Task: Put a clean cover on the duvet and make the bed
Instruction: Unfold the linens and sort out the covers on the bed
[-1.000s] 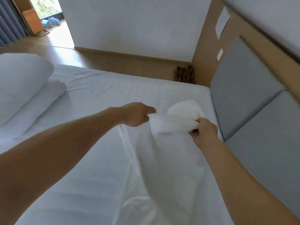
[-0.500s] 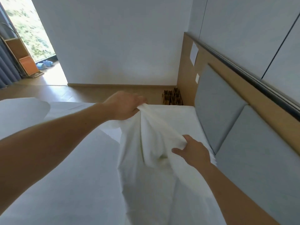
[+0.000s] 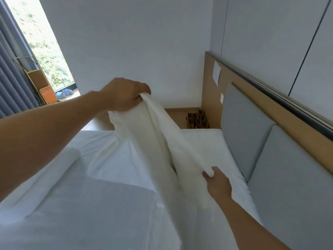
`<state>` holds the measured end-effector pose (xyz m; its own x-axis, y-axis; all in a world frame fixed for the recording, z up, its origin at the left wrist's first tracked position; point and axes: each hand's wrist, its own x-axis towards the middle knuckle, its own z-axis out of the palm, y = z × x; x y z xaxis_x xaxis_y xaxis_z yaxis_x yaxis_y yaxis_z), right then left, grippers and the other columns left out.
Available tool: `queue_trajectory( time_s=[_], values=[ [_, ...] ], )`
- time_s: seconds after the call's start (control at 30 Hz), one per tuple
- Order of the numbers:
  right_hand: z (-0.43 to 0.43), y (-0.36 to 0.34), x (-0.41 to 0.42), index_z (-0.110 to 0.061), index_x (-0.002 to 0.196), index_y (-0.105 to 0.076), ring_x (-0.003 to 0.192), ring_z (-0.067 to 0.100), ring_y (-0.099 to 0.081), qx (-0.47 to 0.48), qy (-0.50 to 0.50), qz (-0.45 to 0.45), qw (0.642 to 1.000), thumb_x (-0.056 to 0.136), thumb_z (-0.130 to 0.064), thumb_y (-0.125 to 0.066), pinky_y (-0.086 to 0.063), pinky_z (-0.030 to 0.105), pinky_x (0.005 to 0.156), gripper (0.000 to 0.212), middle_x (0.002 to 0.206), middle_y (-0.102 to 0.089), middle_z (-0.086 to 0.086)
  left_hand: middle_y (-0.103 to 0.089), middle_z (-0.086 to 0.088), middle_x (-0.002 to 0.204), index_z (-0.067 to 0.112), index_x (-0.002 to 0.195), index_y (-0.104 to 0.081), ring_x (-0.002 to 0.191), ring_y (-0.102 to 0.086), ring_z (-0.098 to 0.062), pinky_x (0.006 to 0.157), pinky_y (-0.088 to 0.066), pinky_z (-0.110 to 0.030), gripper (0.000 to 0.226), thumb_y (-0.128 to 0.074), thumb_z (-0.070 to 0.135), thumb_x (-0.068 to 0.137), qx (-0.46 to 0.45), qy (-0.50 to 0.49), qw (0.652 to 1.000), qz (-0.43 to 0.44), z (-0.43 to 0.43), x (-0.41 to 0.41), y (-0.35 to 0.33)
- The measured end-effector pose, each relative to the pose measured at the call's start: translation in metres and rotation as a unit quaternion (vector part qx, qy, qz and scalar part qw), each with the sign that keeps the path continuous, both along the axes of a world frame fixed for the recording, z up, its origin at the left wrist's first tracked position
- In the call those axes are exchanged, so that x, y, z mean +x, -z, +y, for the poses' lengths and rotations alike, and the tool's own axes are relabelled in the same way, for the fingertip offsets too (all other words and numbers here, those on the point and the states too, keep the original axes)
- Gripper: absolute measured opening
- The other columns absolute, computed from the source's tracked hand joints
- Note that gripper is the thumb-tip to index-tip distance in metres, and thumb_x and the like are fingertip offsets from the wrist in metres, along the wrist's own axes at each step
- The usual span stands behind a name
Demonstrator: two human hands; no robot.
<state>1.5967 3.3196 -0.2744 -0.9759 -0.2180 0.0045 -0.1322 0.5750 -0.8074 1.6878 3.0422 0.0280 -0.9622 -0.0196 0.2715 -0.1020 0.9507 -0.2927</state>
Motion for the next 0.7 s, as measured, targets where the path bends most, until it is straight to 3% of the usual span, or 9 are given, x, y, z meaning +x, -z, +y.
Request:
queue_trajectory(
  time_s=[0.13, 0.2, 0.27, 0.4, 0.7],
  values=[
    [0.024, -0.099, -0.056, -0.019, 0.099, -0.062, 0.084, 0.029, -0.06, 0.044, 0.031, 0.132, 0.99, 0.1, -0.029, -0.054, -0.04, 0.034, 0.066, 0.013, 0.091, -0.064, 0.005, -0.067, -0.001, 0.12, 0.031, 0.132, -0.054, 0.106, -0.062, -0.029, 0.081, -0.041, -0.033, 0.036, -0.041, 0.022, 0.099, -0.008, -0.108, 0.994, 0.002, -0.046, 0.017, -0.012],
    [0.026, -0.157, -0.076, -0.018, 0.104, -0.065, 0.088, 0.032, -0.063, 0.052, 0.049, 0.202, 0.977, 0.1, -0.028, -0.053, -0.045, 0.035, 0.07, 0.017, 0.094, -0.066, 0.007, -0.067, -0.002, 0.118, 0.031, 0.133, -0.052, 0.104, -0.062, -0.029, 0.077, -0.04, -0.033, 0.036, -0.039, 0.024, 0.101, 0.0, -0.141, 0.99, 0.029, -0.063, 0.022, -0.02],
    [0.026, -0.212, -0.085, -0.017, 0.107, -0.068, 0.087, 0.033, -0.065, 0.036, 0.063, 0.269, 0.96, 0.1, -0.031, -0.052, -0.051, 0.038, 0.073, 0.022, 0.095, -0.069, 0.008, -0.067, -0.004, 0.112, 0.029, 0.13, -0.053, 0.098, -0.061, -0.03, 0.075, -0.041, -0.033, 0.033, -0.037, 0.026, 0.102, 0.012, -0.155, 0.986, 0.067, -0.074, 0.025, -0.033],
    [0.028, -0.302, -0.082, -0.022, 0.114, -0.068, 0.098, 0.034, -0.064, 0.037, 0.093, 0.35, 0.931, 0.099, -0.03, -0.055, -0.046, 0.037, 0.078, 0.021, 0.105, -0.07, 0.008, -0.067, -0.009, 0.109, 0.025, 0.123, -0.055, 0.095, -0.062, -0.034, 0.076, -0.043, -0.037, 0.029, -0.036, 0.027, 0.102, 0.038, -0.149, 0.976, 0.154, -0.08, 0.024, -0.067],
    [0.043, -0.349, -0.065, -0.026, 0.114, -0.068, 0.092, 0.033, -0.065, 0.109, 0.128, 0.425, 0.889, 0.101, -0.034, -0.051, -0.05, 0.041, 0.077, 0.023, 0.105, -0.07, 0.006, -0.067, -0.007, 0.106, 0.023, 0.12, -0.057, 0.095, -0.06, -0.033, 0.075, -0.04, -0.036, 0.028, -0.035, 0.029, 0.103, 0.029, -0.117, 0.978, 0.172, -0.086, 0.031, -0.106]
  ],
)
